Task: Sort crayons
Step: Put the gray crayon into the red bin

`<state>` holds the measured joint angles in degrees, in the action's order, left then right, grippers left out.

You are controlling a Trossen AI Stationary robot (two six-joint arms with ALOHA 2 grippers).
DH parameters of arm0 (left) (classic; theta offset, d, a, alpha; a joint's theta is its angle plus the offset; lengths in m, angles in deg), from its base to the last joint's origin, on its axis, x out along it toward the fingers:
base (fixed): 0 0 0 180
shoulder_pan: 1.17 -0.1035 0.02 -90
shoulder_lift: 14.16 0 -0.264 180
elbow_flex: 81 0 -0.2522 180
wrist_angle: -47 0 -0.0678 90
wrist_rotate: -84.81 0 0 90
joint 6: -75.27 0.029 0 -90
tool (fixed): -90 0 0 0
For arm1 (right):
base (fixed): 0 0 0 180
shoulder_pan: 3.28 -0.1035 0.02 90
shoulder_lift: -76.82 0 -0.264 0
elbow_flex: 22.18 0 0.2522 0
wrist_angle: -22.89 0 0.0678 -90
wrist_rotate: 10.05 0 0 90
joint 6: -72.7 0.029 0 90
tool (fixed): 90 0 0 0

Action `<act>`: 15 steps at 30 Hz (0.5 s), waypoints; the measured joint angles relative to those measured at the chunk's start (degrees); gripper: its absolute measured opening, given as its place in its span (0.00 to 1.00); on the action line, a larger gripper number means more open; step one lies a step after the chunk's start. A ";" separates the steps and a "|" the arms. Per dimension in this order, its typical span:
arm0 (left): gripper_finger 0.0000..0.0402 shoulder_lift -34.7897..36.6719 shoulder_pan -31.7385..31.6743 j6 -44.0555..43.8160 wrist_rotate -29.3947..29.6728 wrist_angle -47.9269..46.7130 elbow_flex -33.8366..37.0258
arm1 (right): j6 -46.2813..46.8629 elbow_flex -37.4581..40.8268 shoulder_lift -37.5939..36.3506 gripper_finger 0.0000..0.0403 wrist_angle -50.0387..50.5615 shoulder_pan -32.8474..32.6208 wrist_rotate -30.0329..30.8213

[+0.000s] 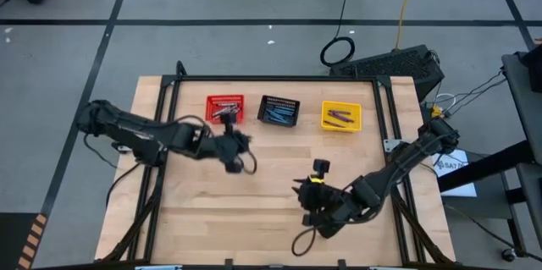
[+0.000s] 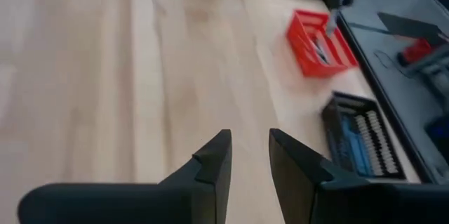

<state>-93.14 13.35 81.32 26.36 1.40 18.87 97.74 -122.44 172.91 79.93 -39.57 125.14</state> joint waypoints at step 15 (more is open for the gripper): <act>0.03 0.41 -19.75 5.55 -8.23 -17.48 0.16 | 18.96 0.00 0.00 0.21 24.37 6.64 10.32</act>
<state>-92.73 -6.40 86.87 18.14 -16.08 19.03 116.70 -122.44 172.91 104.31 -32.93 135.46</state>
